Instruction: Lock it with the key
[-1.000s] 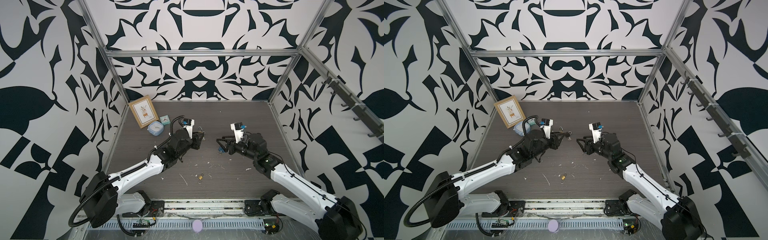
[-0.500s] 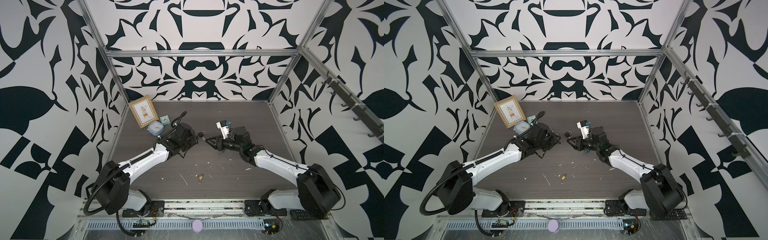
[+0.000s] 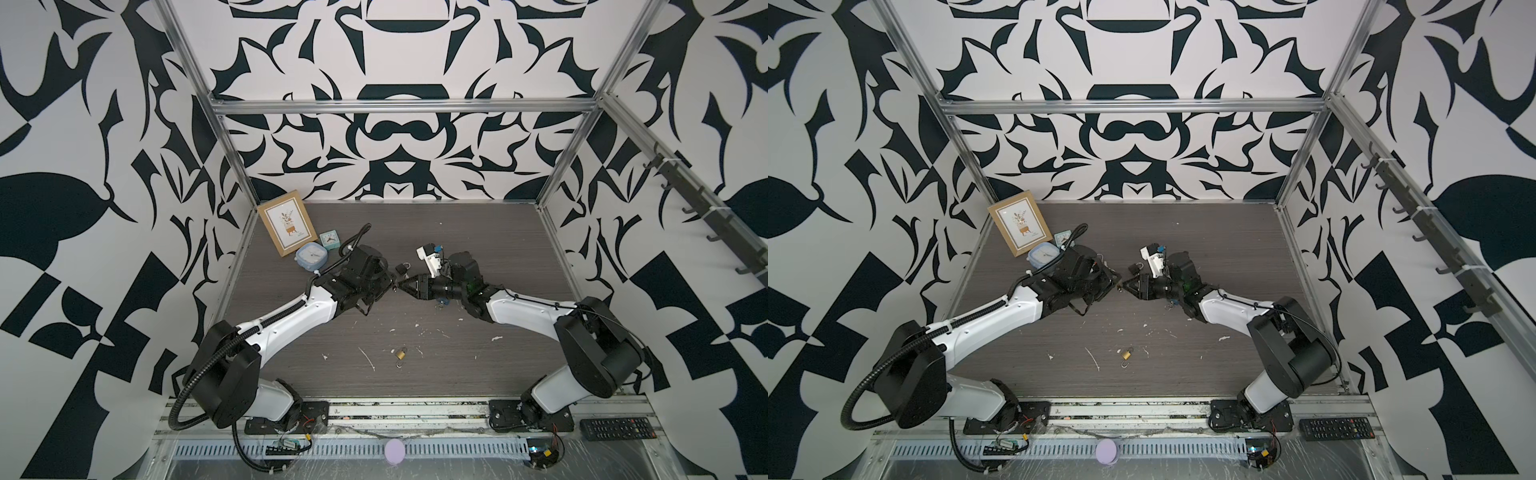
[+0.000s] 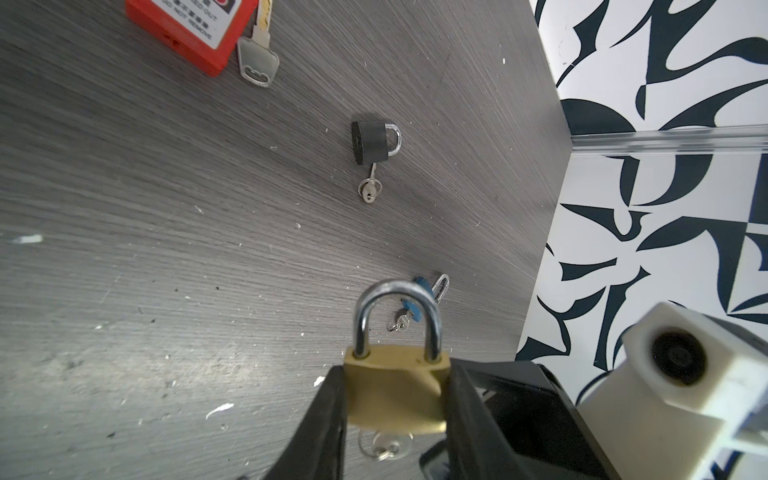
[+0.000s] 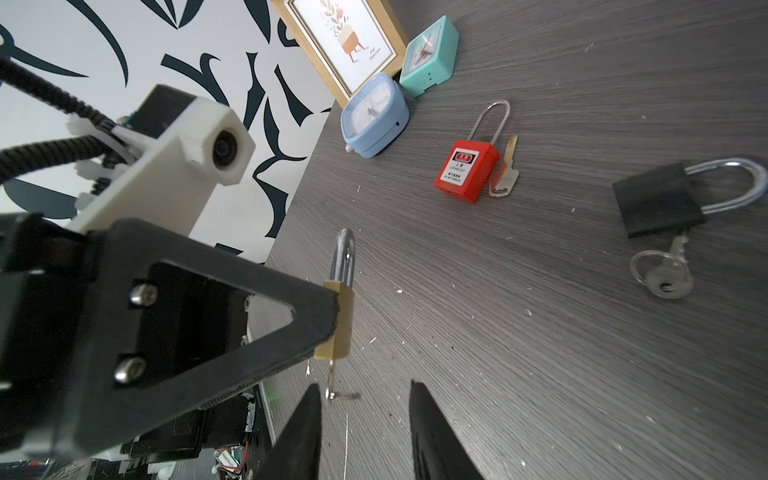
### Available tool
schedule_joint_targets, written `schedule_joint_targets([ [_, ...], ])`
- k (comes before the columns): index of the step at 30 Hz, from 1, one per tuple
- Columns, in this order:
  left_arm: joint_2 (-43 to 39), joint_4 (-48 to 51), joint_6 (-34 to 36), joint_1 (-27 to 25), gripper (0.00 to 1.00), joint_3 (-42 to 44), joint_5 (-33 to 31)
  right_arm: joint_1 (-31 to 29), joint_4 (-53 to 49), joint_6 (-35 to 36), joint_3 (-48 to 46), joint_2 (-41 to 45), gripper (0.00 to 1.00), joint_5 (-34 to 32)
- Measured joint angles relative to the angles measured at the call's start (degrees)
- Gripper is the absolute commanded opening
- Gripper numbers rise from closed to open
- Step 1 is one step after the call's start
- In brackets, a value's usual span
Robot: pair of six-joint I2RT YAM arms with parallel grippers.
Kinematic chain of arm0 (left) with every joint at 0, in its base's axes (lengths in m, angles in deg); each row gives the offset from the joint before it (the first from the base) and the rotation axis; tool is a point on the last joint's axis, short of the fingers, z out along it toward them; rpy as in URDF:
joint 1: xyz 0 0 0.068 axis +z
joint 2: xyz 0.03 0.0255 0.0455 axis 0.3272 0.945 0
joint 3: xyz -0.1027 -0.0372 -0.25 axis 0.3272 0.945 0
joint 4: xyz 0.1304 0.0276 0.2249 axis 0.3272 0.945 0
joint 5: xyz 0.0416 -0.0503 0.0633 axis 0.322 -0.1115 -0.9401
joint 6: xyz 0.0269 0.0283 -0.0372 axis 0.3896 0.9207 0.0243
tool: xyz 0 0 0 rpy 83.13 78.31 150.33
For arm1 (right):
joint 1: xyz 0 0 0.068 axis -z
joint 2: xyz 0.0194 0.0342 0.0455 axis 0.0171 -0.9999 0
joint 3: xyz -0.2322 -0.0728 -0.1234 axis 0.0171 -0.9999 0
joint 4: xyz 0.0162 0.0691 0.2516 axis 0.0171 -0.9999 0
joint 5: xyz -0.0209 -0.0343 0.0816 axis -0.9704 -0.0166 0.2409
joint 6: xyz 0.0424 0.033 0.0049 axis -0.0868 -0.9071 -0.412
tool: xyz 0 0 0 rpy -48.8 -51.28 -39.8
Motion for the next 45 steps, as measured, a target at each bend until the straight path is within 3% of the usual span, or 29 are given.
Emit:
schedule_joint_targets([
  [32, 1.1, 1.3, -0.4, 0.9, 0.0, 0.0, 1.3, -1.9, 0.8, -1.4, 3.2, -4.6, 0.0, 1.8],
  [45, 1.7, 2.6, -0.4, 3.0, 0.0, -0.3, 3.6, -2.2, 0.5, -1.0, 3.3, -5.2, 0.0, 2.0],
])
